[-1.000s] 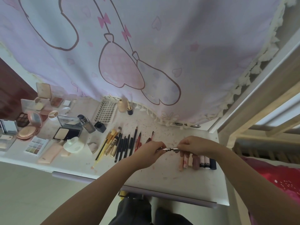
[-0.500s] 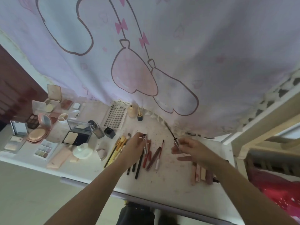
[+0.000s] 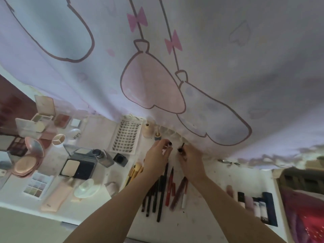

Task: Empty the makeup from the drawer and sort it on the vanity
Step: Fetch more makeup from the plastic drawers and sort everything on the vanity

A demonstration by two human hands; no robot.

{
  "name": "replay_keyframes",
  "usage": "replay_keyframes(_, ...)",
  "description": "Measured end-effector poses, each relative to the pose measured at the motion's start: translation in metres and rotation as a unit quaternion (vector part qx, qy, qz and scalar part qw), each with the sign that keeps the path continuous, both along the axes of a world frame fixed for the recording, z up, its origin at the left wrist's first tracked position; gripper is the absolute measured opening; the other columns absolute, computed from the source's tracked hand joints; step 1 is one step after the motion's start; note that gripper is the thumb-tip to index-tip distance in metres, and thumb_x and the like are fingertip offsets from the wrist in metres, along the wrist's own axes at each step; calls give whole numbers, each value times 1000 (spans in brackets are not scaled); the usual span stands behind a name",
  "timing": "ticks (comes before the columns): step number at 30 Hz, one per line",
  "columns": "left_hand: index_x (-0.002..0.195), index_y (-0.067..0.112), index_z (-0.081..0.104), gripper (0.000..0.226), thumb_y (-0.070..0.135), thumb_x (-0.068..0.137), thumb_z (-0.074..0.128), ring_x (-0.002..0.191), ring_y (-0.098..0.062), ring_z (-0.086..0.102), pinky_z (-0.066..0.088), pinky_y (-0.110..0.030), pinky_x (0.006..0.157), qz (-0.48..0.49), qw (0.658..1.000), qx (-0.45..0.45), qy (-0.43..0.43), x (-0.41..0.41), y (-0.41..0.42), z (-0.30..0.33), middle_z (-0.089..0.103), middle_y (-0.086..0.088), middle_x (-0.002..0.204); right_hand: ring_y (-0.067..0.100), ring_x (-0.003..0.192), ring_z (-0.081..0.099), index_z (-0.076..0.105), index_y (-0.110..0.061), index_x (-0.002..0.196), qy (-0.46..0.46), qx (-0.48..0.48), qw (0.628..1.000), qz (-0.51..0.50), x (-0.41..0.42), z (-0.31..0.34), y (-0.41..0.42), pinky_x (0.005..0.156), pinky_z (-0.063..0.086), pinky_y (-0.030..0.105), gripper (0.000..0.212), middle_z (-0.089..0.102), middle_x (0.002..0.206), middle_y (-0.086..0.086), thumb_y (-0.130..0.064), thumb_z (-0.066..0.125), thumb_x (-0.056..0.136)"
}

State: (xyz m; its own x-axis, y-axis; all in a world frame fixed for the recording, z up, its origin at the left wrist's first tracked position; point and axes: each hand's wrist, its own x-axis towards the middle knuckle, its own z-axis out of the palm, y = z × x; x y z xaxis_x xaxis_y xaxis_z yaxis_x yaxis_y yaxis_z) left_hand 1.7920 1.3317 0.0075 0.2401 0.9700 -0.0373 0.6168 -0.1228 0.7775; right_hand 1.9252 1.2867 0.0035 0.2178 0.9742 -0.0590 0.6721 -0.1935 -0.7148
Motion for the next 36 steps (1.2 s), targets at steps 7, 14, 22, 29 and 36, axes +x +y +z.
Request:
replay_keyframes(7,112,22,55,20,28,93,53,93,-13,58,49,-30,80,-37,999,2,32,-1,12,-19,59,3,109,19,85,53,56,-12,95,-11,-9,1000,-8,-5,-13,13,72,44,30,5,57,95,5,-13,52,93)
replay_keyframes(14,111,18,55,20,26,93,52,90,-17,59,48,-30,77,-50,998,-15,41,1,12,-24,59,1,106,19,92,52,57,-10,97,-10,-26,999,-17,-5,-16,14,74,41,26,7,56,98,5,-12,53,92)
replay_keyframes(22,106,17,55,17,27,92,53,92,-17,58,47,-31,76,-55,997,-23,53,3,13,-28,57,0,103,18,92,53,57,-12,99,-2,-19,1000,-20,-4,-19,14,74,40,25,8,55,98,3,-13,54,91)
replay_keyframes(29,126,23,47,37,33,91,54,96,-11,52,43,-26,79,-37,997,-52,50,-6,9,-17,51,8,109,17,112,50,50,-9,124,36,-39,999,3,5,-2,-1,96,43,29,37,53,120,7,-14,60,89)
replay_keyframes(36,104,25,49,12,26,92,50,78,-6,49,38,-18,64,64,996,56,3,9,-59,20,46,15,84,14,89,58,64,-11,102,-20,-87,996,29,68,30,-74,79,41,19,15,64,100,3,-12,52,92)
